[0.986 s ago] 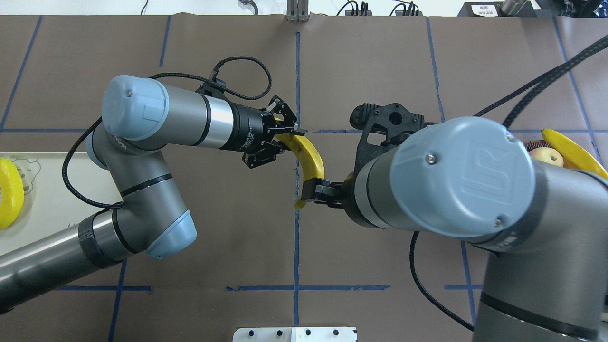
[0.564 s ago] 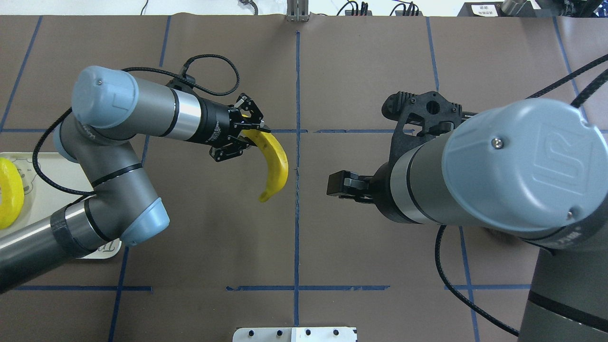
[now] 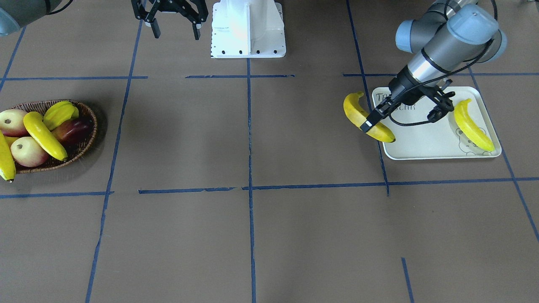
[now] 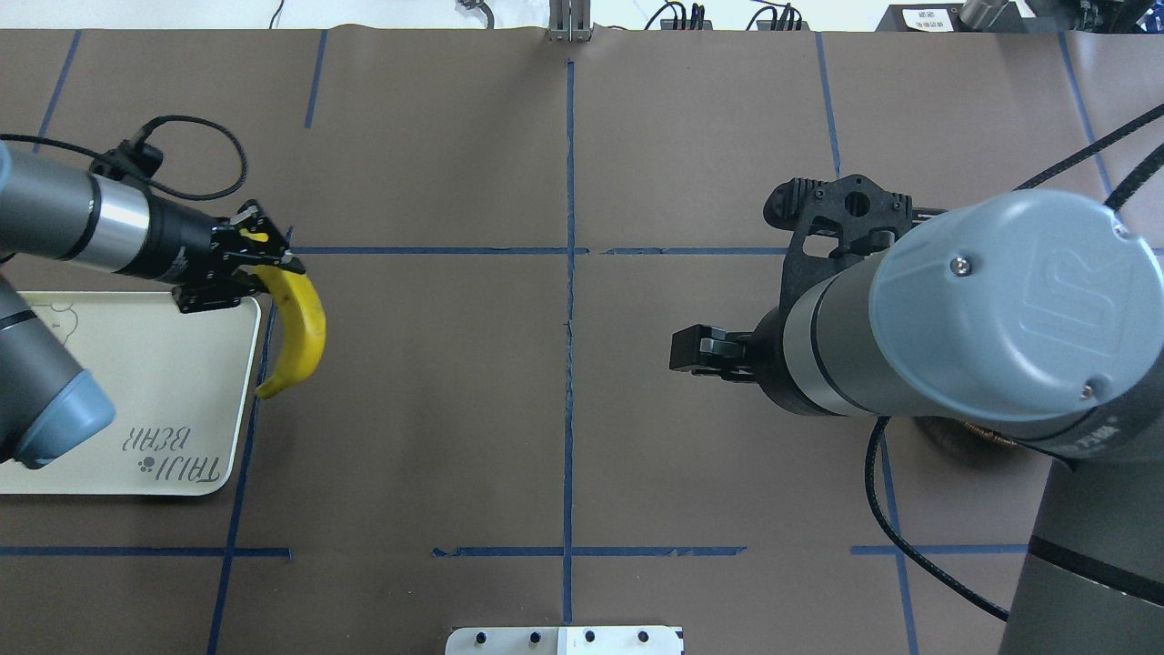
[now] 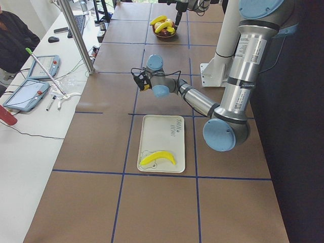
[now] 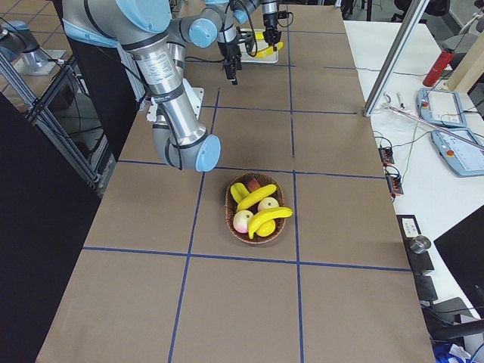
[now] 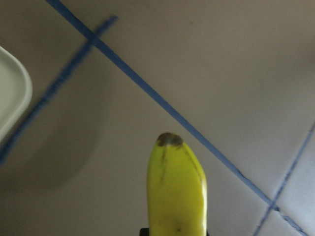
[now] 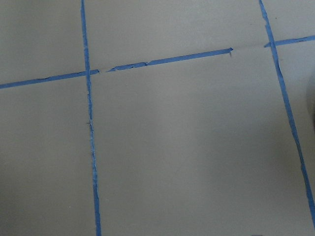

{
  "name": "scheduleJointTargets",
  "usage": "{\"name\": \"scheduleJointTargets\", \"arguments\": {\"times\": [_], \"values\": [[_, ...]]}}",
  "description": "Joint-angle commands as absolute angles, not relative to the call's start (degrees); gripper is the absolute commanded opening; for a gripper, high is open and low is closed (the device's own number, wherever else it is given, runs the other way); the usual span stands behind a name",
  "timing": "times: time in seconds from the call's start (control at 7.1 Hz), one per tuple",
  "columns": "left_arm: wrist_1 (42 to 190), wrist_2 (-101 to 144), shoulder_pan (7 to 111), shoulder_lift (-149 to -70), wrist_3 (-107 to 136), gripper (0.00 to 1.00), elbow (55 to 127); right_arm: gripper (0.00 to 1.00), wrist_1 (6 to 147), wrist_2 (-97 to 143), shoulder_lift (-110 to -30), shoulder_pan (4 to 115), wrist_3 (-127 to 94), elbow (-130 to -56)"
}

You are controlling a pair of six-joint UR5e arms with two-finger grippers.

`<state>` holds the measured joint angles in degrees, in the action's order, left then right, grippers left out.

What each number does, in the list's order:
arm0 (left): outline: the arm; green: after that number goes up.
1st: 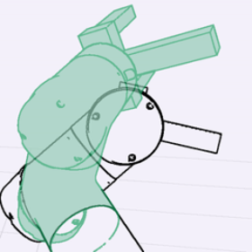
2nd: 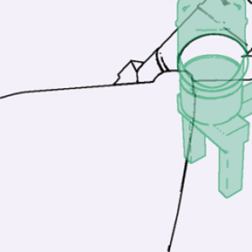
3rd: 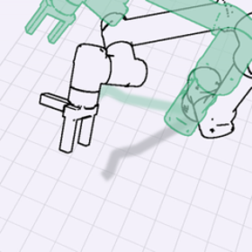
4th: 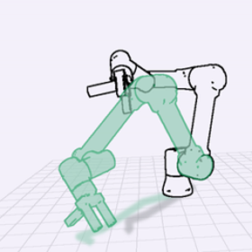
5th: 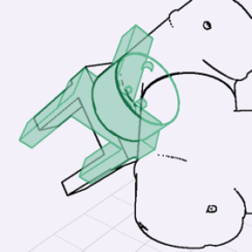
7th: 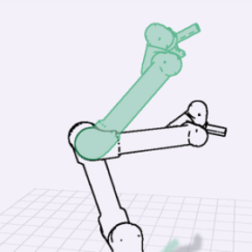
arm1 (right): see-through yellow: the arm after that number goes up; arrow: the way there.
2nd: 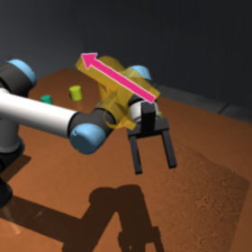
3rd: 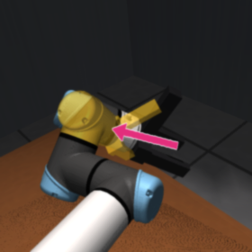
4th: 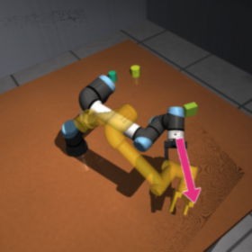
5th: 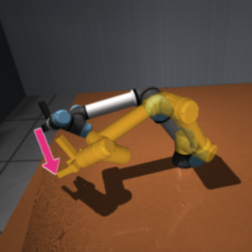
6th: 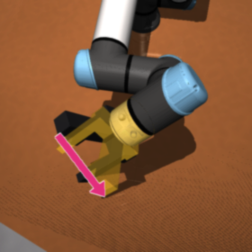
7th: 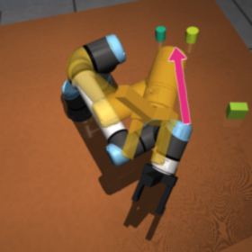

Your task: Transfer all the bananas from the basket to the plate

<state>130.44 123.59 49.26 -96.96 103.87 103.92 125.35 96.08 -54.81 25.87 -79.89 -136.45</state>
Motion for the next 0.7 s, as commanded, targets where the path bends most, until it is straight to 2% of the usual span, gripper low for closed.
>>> {"name": "scheduleJointTargets", "arguments": {"times": [0.0,0.14,0.56], "values": [[130.5,123.2,50.0,-86.1,94.2,0.00,104.5,1.00,124.9,95.8,-56.4,25.5,-79.8,-135.7],[130.7,123.2,51.4,-82.5,89.1,0.00,104.4,1.00,124.9,95.5,-56.3,25.3,-79.9,-135.1],[130.5,123.1,54.3,-81.6,80.9,0.00,100.0,1.00,124.8,95.4,-56.2,25.2,-80.1,-135.1]]}}
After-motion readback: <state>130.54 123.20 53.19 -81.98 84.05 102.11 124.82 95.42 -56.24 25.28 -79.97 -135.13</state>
